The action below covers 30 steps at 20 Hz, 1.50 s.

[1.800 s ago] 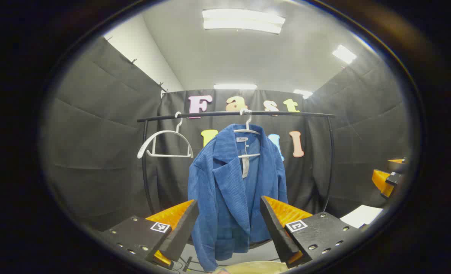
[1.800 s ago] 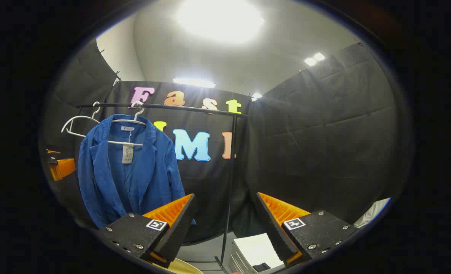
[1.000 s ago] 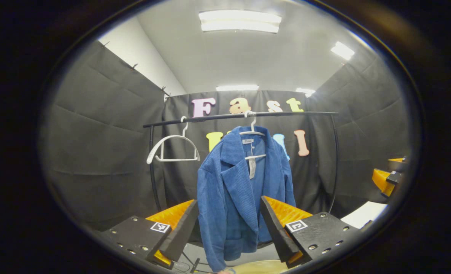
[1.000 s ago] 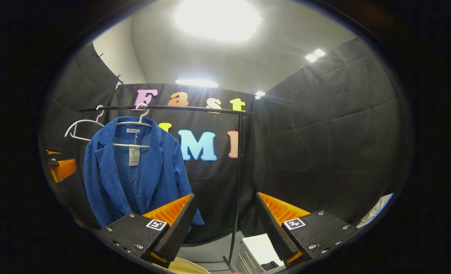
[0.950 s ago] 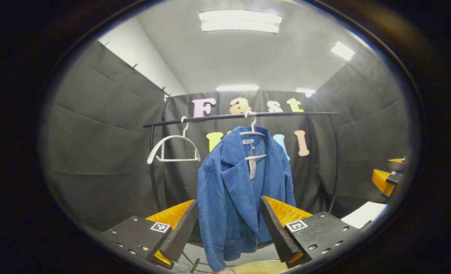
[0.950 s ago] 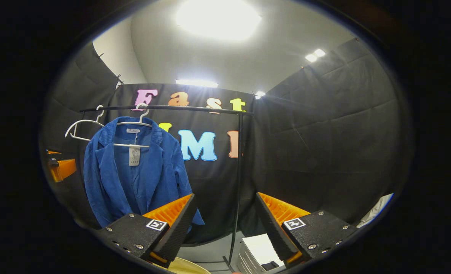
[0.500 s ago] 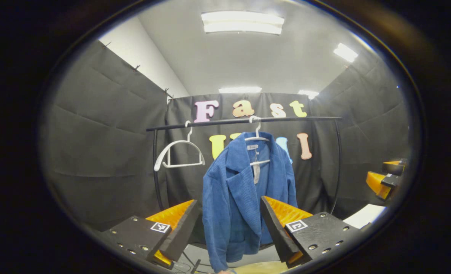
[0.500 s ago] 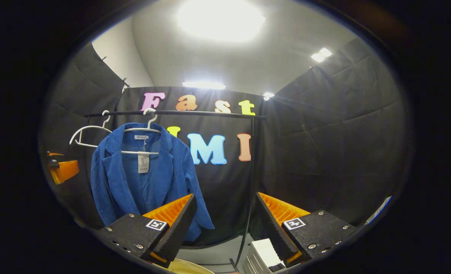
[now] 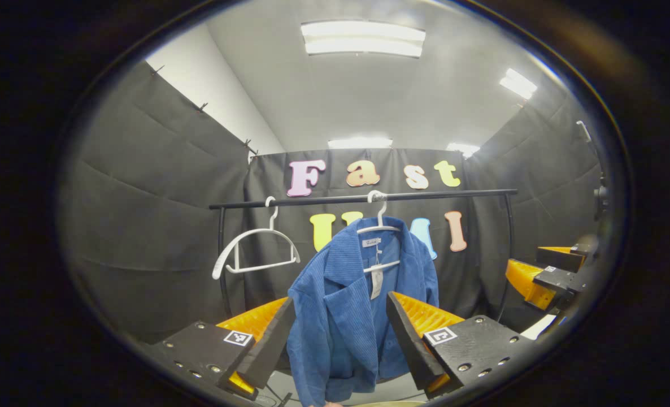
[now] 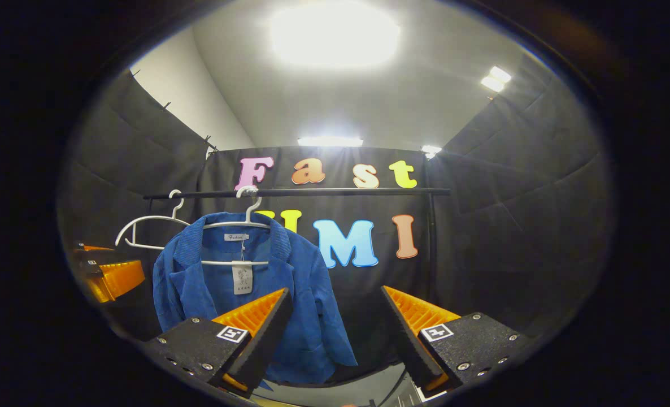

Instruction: Grasp the clothes on the hanger with both hands and then place them into the laundry hamper below.

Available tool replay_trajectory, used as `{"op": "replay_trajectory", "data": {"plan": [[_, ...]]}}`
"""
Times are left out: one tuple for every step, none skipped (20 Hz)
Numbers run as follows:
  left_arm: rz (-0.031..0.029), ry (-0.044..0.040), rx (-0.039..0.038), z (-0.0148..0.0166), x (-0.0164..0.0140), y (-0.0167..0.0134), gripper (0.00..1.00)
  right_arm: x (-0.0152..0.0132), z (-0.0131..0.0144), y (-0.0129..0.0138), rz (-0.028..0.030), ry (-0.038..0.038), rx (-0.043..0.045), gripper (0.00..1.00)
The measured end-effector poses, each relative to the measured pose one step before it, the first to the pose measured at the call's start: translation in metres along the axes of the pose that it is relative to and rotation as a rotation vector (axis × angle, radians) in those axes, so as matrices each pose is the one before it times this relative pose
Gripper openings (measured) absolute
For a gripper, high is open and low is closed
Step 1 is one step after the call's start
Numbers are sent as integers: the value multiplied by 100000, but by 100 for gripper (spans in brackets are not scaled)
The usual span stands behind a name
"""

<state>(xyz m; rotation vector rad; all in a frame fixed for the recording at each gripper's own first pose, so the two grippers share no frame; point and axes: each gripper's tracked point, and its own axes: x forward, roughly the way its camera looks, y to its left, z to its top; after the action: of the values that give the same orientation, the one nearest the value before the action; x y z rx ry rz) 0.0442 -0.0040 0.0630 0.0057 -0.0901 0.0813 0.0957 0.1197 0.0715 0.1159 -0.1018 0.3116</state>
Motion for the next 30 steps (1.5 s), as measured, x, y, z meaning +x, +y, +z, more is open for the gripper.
{"op": "replay_trajectory", "data": {"plan": [[494,-188,-185,-87,692,-342,94,1083,73,303,1386,-167,1247,95],[899,-127,243,-48,728,-283,99,1087,79,296,1386,-128,1113,95],[1364,149,268,-274,758,-96,99,968,-23,310,1721,172,959,95],[967,416,-167,-202,739,-254,94,990,-254,350,1792,323,581,95],[704,306,-382,-281,673,-276,94,1059,-268,227,1517,483,462,95],[954,296,-167,-211,768,-114,99,989,-309,288,1946,514,580,95],[953,122,99,-218,531,-172,99,968,-315,400,2069,595,927,95],[1112,21,291,-62,495,-203,94,965,-369,317,1886,632,1235,95],[1329,-257,327,-179,689,-51,99,903,-266,279,1774,440,1403,95],[1267,81,350,-159,597,-70,99,775,-270,247,1653,356,1372,95],[1161,228,349,-240,447,-25,94,856,-204,214,1559,221,1205,95],[1200,450,159,-230,364,-2,94,749,-216,316,1772,102,1094,95],[1042,575,-29,-454,616,19,99,713,-186,203,1684,71,884,95],[895,589,-203,-305,432,-106,99,669,-250,171,1530,96,706,95],[827,582,-298,-442,304,-163,99,694,-283,214,1535,165,586,95],[724,459,-310,-407,423,-93,99,692,-352,164,1383,235,546,95],[681,206,-353,-514,383,-133,99,727,-380,175,1433,292,642,94],[905,397,-444,-493,316,-54,94,703,-435,227,1542,573,832,94],[793,508,-435,-631,460,-125,94,694,-460,138,1491,631,771,94],[1047,660,-305,-621,408,1,94,711,-483,100,1322,569,664,94],[842,512,5,-571,430,-130,99,632,-449,62,1033,630,474,94],[1216,466,423,-418,353,-17,99,577,-526,-20,750,655,217,94],[1255,49,733,-319,278,147,99,612,-538,-74,455,879,144,94],[1454,-37,933,-193,396,138,99,613,-641,-46,438,1175,460,94],[1309,-237,893,-210,352,64,99,584,-607,-111,351,1308,621,94],[1100,-14,831,-178,276,26,99,430,-495,-74,113,1242,631,94],[809,-168,478,-195,268,192,99,547,-465,-99,265,1049,601,94],[581,-390,182,-100,283,34,99,406,-437,-111,167,1178,504,94],[507,-340,220,-97,189,-147,99,346,-340,-188,-133,711,367,94],[773,-34,490,-77,151,20,99,305,-272,22,-54,268,197,94]]}}
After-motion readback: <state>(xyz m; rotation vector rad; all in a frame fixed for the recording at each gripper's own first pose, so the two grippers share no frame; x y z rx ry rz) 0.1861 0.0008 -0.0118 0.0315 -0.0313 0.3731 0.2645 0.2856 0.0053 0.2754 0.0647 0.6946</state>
